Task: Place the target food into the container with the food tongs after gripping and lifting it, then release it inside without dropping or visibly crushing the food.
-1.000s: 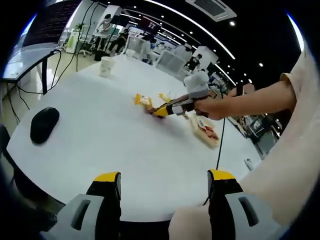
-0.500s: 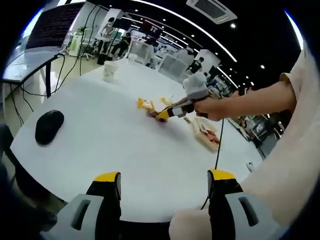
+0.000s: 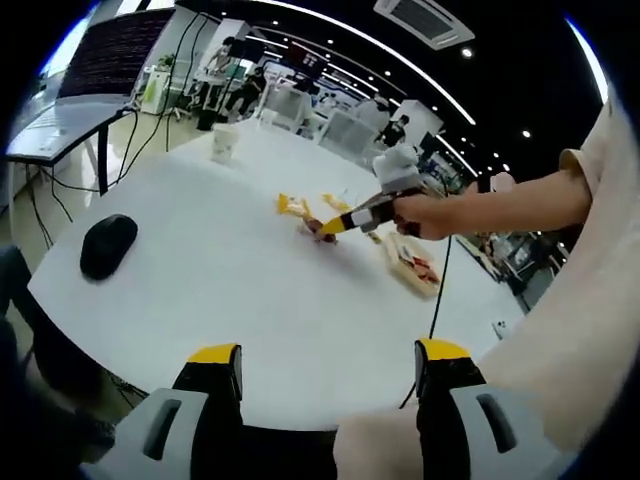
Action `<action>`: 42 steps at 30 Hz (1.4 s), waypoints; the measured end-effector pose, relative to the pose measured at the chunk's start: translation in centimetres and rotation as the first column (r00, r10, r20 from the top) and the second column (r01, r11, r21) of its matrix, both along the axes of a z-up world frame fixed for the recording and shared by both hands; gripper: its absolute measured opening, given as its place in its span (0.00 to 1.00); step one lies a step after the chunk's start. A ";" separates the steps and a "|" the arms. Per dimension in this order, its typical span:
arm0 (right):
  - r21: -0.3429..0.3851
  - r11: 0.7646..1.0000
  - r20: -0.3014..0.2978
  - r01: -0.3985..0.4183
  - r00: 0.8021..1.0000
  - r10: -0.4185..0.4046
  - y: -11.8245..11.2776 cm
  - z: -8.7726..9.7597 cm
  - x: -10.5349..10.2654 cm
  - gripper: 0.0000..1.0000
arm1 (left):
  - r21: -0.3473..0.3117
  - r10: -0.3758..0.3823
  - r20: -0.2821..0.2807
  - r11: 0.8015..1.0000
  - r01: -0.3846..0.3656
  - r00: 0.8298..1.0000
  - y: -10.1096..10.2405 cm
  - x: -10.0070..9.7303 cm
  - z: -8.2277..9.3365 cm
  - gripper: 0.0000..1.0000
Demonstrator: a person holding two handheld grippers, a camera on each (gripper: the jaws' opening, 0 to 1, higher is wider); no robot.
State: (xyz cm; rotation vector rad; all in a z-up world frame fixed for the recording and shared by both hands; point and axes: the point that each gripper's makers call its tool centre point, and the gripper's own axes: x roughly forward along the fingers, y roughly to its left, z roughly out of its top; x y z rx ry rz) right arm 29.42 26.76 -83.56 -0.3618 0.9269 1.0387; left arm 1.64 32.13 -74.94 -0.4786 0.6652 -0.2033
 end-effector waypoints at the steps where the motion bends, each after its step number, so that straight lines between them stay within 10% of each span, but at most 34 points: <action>1: 0.015 1.000 -0.004 0.014 1.000 -0.014 -0.1 0.5 -0.1 0.22 | 0.004 -0.005 0.001 1.000 0.005 1.000 0.0 0.1 0.1 0.70; 42: 0.320 0.926 -0.058 0.199 0.980 -0.191 -1.6 8.7 0.2 0.21 | 0.054 -0.109 0.045 0.993 0.107 0.993 -2.6 0.8 1.7 0.70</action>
